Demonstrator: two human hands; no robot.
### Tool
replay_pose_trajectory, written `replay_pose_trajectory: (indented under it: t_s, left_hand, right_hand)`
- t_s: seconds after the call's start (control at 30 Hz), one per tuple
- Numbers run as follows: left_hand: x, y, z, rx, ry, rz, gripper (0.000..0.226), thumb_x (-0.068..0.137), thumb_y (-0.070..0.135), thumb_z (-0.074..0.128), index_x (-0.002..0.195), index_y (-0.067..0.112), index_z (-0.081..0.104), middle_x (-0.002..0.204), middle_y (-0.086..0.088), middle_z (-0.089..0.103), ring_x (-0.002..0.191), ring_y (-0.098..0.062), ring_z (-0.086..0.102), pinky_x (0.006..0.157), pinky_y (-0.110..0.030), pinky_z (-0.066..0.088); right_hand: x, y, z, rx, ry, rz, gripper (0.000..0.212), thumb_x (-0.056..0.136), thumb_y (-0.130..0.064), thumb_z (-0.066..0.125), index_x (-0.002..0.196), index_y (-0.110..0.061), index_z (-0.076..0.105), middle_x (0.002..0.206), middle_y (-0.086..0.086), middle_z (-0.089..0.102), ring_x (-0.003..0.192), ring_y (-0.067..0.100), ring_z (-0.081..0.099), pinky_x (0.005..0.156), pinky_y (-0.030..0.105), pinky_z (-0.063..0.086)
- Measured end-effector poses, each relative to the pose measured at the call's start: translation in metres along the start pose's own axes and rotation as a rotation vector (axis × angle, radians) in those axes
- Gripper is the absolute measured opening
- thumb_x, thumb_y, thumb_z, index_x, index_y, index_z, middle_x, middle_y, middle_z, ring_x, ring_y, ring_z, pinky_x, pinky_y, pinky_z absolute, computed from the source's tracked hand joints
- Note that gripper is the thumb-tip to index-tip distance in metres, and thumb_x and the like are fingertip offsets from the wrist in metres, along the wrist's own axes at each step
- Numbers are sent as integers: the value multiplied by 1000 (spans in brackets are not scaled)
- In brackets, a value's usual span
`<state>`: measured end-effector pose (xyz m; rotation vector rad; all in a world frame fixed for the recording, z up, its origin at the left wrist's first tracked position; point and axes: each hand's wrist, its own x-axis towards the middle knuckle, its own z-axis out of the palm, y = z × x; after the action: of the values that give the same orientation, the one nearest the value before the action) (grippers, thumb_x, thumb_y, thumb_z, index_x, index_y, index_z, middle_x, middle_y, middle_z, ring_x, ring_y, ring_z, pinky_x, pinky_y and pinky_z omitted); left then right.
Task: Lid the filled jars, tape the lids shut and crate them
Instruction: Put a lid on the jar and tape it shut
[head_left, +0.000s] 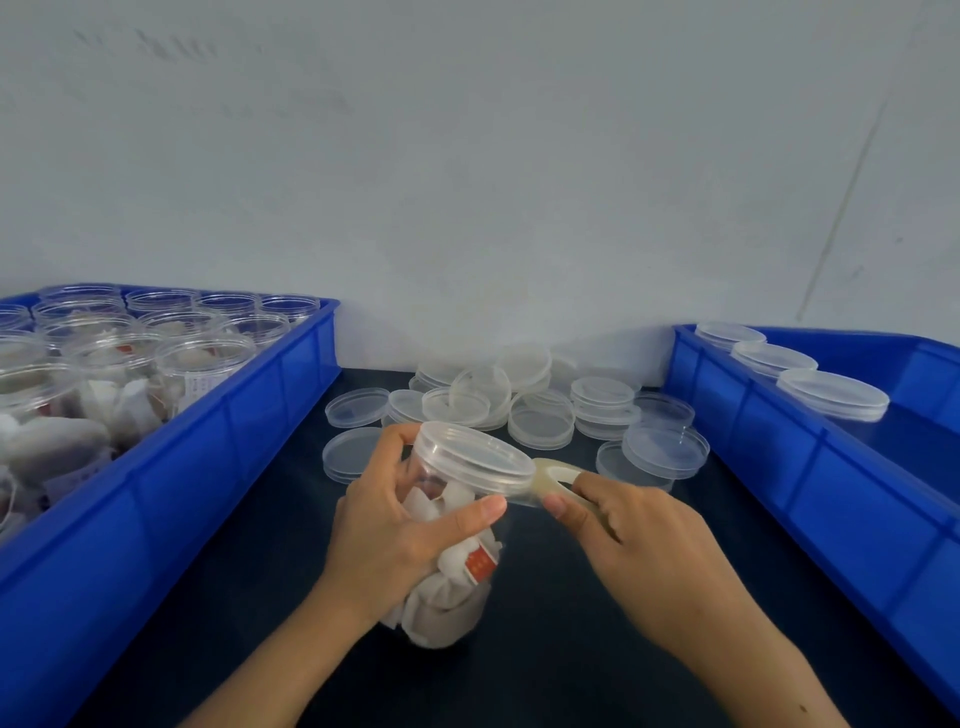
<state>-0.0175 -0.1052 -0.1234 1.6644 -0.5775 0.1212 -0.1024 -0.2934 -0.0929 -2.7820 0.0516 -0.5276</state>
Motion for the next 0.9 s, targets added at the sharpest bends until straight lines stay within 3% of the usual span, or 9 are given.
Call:
replay_pose_trajectory:
  t_s: [0.07,0.23,0.4,0.57,0.7,0.83,0.9]
  left_hand:
    - [2,1,-2,-44,-54,-24,72,46,57,80,107,28,56,102,20,70,95,-1,67,74,-17,54]
    - [10,1,-6,-92,-155,-83,74,46,53,82,110,27,56,104,8,72,98,-12,69,81,-32,55]
    - [9,0,-8,-173,-233,-105,72,51,45,81,115,24,55,105,10,72,97,-6,69,71,-12,53]
    - [8,1,-9,-208,-252,-113,77,52,44,80,120,23,51,106,13,71,98,-4,68,72,-11,52]
    - [4,0,-9,-227,-252,-138,86,48,47,80,120,27,38,105,21,70,97,-2,68,72,-13,53]
    - [1,0,-10,-221,-258,-101,86,49,50,82,117,25,35,109,21,68,103,-4,66,76,-15,53]
    - [0,1,-10,-170,-225,-56,75,57,53,77,116,25,40,114,18,66,109,-7,64,81,-20,54]
  right_hand:
    - [1,1,-1,13,-11,8,70,71,-77,3,82,-27,51,66,-1,55,63,13,54,62,27,44]
    - [2,2,-2,5,-29,16,66,72,-75,4,80,-26,48,67,-2,53,64,13,53,61,26,41]
    - [1,-3,0,21,-18,-4,67,72,-75,3,80,-25,47,66,1,53,63,14,52,63,28,43]
    - [0,-7,1,5,-31,3,69,73,-74,0,86,-26,48,66,-3,52,64,13,54,65,29,45]
    - [-2,-10,4,61,-61,39,72,67,-76,-2,94,-31,48,66,-4,54,67,12,56,68,28,47]
    - [-4,-13,6,133,-37,80,72,64,-76,3,87,-29,52,72,-6,59,70,9,56,60,18,40]
    - [-5,-14,7,163,-7,108,72,63,-78,7,82,-28,54,70,-7,59,69,8,55,55,17,38]
